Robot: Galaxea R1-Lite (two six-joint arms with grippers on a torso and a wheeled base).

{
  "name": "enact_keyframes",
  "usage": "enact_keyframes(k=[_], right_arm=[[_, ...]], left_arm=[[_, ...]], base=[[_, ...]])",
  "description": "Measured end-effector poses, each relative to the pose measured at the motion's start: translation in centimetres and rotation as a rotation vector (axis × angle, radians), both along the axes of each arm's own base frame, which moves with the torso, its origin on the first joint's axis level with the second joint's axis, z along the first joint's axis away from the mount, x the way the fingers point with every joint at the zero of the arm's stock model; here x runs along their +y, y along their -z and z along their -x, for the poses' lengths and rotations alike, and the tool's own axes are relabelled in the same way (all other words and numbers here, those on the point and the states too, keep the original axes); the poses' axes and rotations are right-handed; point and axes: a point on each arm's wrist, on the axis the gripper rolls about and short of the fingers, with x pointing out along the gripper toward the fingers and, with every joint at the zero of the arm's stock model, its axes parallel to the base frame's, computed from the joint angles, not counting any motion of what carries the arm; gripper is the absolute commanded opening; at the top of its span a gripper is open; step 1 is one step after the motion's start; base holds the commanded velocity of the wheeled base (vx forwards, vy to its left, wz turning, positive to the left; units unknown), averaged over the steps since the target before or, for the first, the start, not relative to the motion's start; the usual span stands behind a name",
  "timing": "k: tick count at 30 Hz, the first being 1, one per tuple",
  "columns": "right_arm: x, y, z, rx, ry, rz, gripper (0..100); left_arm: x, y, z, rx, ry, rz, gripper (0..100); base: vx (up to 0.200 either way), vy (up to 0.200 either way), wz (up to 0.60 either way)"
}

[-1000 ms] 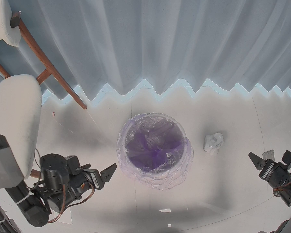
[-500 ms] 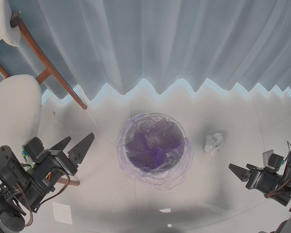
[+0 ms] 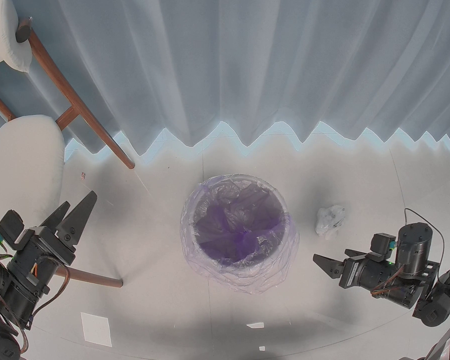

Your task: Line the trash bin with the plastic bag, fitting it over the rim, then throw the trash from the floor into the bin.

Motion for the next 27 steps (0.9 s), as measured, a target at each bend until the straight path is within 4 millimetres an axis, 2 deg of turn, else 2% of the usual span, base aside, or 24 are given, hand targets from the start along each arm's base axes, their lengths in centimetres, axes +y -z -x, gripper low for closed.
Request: enact_keyframes(k=[11, 27], right_arm=[[2.8, 3.1, -3.8, -0.002, -0.072, 0.047, 100], [6.0, 5.4, -8.4, -0.051, -0.123, 0.073, 100]], left_arm=[[0.7, -0.4, 0.3, -0.026, -0.018, 0.008, 100], [0.7, -0.4, 0.3, -0.025, -0.027, 0.005, 100]], base=[[-0.2, 0.0, 0.0], [0.0, 0.0, 0.0]])
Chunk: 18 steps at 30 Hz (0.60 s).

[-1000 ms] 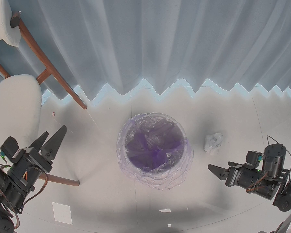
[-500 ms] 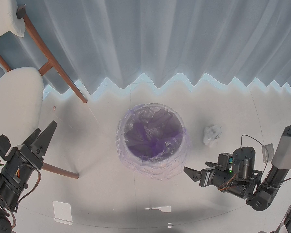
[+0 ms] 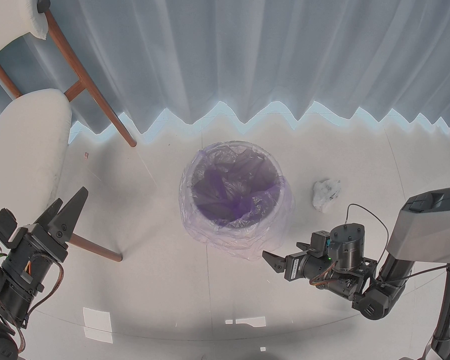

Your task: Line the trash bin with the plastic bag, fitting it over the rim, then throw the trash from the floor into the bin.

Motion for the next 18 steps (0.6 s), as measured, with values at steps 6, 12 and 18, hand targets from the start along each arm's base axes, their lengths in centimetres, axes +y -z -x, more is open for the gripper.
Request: enact_keyframes(k=[6, 12, 18], right_arm=[[0.8, 0.9, -1.7, -0.019, -0.004, 0.0, 100], [1.7, 1.6, -3.9, -0.047, -0.005, -0.006, 100], [2.6, 2.5, -6.4, -0.046, -0.005, 0.016, 100]], left_arm=[[0.0, 0.6, -0.1, 0.057, -0.003, -0.021, 100], [0.1, 0.7, 0.0, 0.07, -0.011, -0.025, 100], [0.3, 0.6, 0.1, 0.067, -0.024, -0.028, 100]], base=[[0.0, 0.0, 0.0], [0.0, 0.0, 0.0], [0.0, 0.0, 0.0]])
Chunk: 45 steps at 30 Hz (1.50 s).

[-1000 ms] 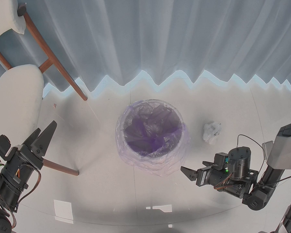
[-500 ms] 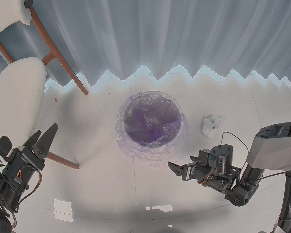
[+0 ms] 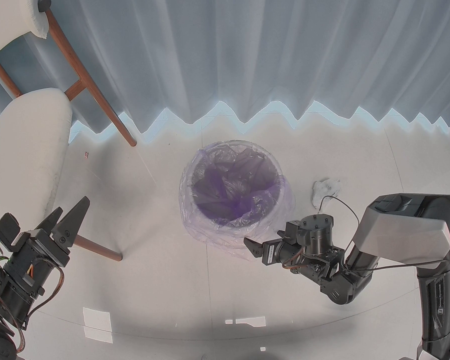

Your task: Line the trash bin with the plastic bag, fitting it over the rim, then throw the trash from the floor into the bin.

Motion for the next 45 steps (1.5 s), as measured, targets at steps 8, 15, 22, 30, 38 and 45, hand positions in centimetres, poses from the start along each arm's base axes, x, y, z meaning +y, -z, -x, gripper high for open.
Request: enact_keyframes(k=[8, 15, 22, 30, 38, 45], right_arm=[[1.3, 0.5, -3.9, 0.03, 0.009, 0.021, 100], [1.9, 1.3, -7.3, 0.043, 0.044, 0.038, 100], [1.5, 3.7, -8.5, 0.078, 0.073, 0.058, 100], [1.3, 4.9, -8.7, 0.145, 0.088, 0.072, 100], [0.6, 4.9, -7.2, 0.197, 0.095, 0.08, 100], [-1.1, 1.9, -2.5, 0.263, 0.075, 0.038, 100]], left_arm=[[0.4, -0.2, 0.2, -0.01, -0.021, 0.003, 100], [1.1, -0.1, 0.7, 0.013, -0.064, -0.005, 100], [1.7, -0.3, 1.4, 0.011, -0.095, -0.004, 100], [1.8, -0.5, 1.7, -0.007, -0.098, -0.003, 100], [1.5, -0.5, 1.8, -0.018, -0.052, -0.066, 100], [0.0, 0.8, 1.9, 0.076, 0.137, -0.141, 100]], base=[[0.0, 0.0, 0.0], [0.0, 0.0, 0.0], [0.0, 0.0, 0.0], [0.0, 0.0, 0.0], [0.0, 0.0, 0.0], [0.0, 0.0, 0.0]])
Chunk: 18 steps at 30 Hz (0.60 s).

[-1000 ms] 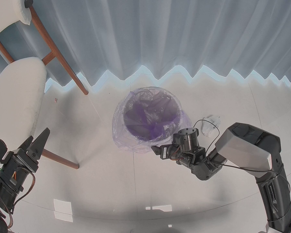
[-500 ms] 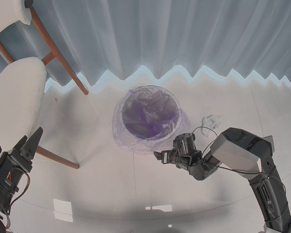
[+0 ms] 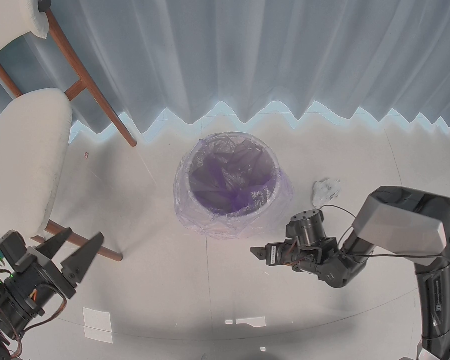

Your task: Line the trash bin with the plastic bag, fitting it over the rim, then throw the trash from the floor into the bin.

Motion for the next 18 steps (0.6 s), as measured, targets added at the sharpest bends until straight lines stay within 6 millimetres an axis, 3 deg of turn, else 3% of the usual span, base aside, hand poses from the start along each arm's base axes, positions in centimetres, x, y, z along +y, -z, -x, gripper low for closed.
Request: enact_keyframes(k=[10, 18], right_arm=[[-4.1, -7.8, 9.1, -0.049, 0.038, -0.133, 100], [-7.6, -11.1, 14.3, -0.111, 0.109, -0.205, 100]], left_arm=[[-2.2, 2.9, -0.9, 0.255, 0.275, -0.033, 100], [-4.2, 6.0, -3.3, 0.539, 0.323, 0.045, 100]], base=[[0.0, 0.0, 0.0], [0.0, 0.0, 0.0]])
